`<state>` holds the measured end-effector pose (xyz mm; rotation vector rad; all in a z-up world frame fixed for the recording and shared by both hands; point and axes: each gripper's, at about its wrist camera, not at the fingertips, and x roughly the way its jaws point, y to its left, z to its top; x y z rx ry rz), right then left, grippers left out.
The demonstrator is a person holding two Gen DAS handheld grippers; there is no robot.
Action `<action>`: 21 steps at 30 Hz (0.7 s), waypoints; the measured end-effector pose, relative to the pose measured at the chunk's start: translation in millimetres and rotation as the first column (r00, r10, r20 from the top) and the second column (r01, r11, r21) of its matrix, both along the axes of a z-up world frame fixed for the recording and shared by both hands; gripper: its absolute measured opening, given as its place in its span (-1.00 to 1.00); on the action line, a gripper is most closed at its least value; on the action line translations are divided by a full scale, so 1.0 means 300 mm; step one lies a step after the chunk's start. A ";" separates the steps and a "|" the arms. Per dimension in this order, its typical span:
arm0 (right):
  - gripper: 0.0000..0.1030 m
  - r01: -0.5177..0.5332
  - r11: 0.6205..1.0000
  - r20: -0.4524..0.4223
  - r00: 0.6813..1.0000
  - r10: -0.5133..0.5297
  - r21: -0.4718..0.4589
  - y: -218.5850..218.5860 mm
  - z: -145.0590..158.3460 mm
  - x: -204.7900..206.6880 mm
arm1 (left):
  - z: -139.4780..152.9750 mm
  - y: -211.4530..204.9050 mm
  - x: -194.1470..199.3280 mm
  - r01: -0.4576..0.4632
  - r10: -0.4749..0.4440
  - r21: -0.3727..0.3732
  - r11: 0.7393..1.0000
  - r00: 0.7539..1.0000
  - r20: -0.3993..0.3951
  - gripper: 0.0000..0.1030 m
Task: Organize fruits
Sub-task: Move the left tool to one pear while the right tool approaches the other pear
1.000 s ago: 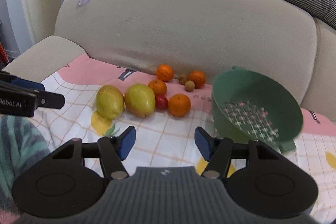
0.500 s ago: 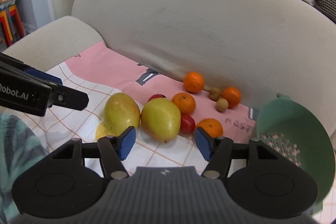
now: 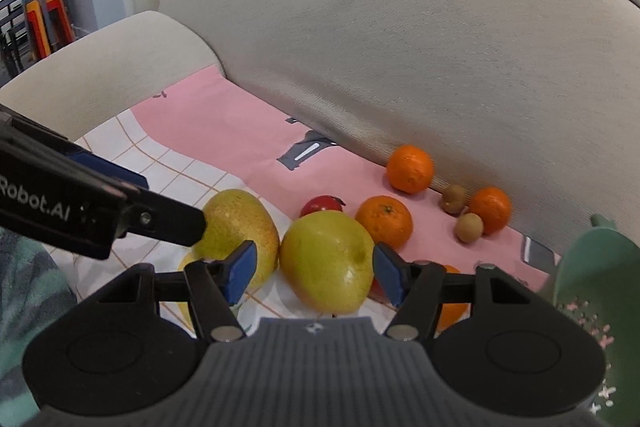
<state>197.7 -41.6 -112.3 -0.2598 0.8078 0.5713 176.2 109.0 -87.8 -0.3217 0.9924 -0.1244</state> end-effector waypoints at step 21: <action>0.16 0.079 0.991 -0.071 0.995 -0.071 0.106 -0.058 -0.073 0.043 | -0.130 -0.003 0.105 -0.109 0.097 -0.106 0.988 0.989 -0.111 0.67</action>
